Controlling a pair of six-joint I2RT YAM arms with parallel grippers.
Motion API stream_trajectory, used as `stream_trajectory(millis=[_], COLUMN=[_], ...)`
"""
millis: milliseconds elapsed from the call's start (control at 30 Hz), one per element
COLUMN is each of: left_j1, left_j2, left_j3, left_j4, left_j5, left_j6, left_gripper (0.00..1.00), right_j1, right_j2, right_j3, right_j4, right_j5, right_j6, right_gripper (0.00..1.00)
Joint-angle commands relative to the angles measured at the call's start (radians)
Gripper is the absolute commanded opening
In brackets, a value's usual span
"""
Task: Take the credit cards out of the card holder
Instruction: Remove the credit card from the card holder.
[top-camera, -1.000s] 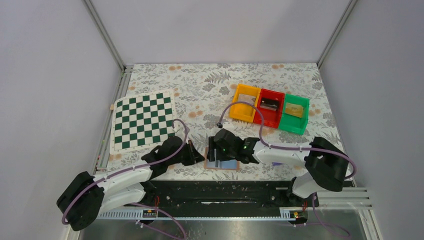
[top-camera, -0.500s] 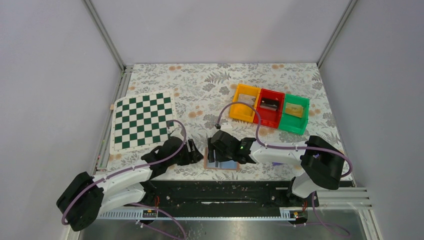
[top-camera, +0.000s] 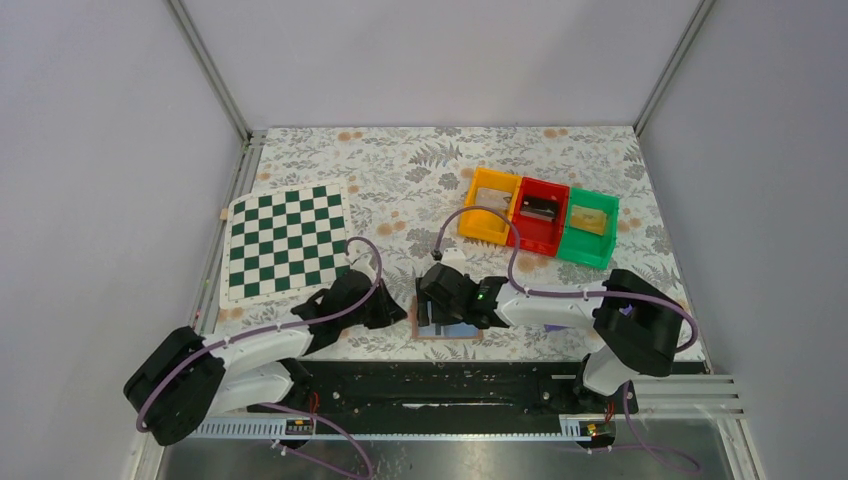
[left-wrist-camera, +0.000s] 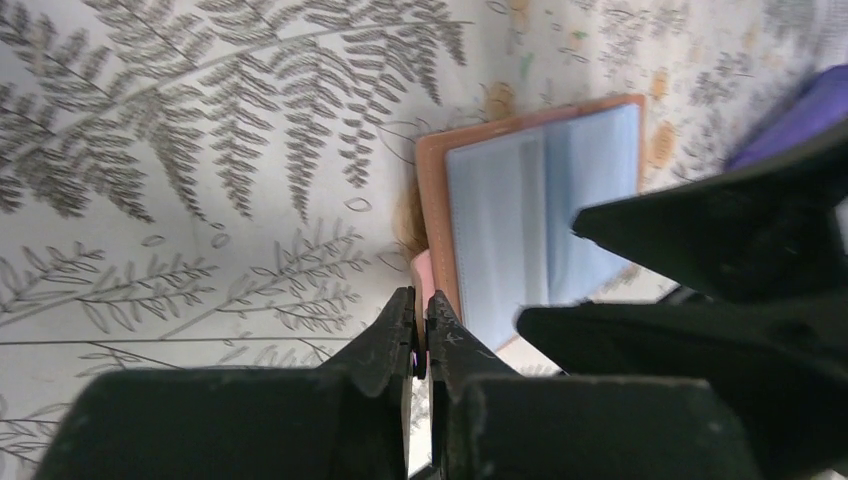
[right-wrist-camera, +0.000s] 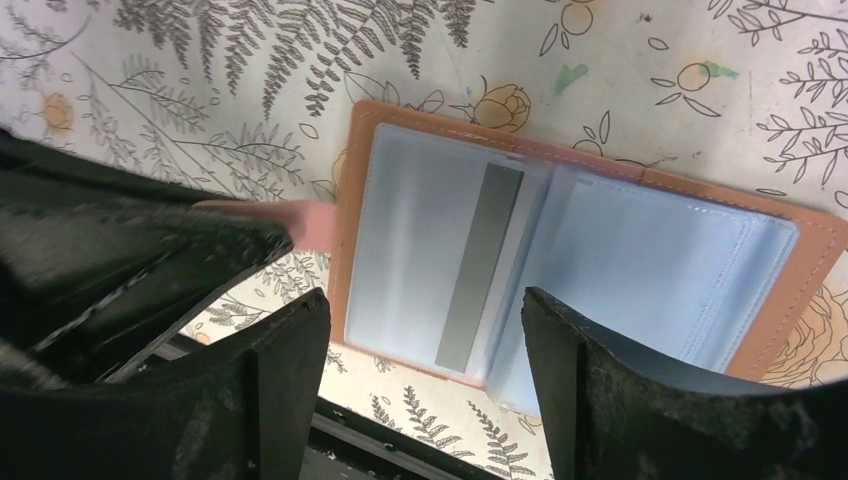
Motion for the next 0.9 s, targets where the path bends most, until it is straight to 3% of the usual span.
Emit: stream_trajectory(millis=[0, 333, 467, 667, 867], left_j1=[0.003, 0.004, 0.003, 0.003, 0.002], left_j2=[-0.092, -0.142, -0.142, -0.142, -0.144], left_j3=[-0.048, -0.075, -0.073, -0.066, -0.058], left_j4=[0.108, 0.110, 0.098, 0.070, 0.032], left_j5=[0.087, 0.104, 0.104, 0.100, 0.093], left_j6=[-0.060, -0.084, -0.083, -0.076, -0.065], left_gripper=[0.00, 0.00, 0.00, 0.00, 0.00], right_j1=[0.012, 0.041, 0.047, 0.046, 0.046], right_j2=[0.034, 0.111, 0.128, 0.068, 0.002], right_j3=[0.029, 0.102, 0.100, 0.073, 0.072], right_j4=[-0.013, -0.104, -0.140, -0.154, -0.209], right_j5=[0.054, 0.111, 0.129, 0.177, 0.247], right_j6=[0.024, 0.005, 0.008, 0.007, -0.013], right_gripper=[0.78, 0.77, 0.71, 0.53, 0.48])
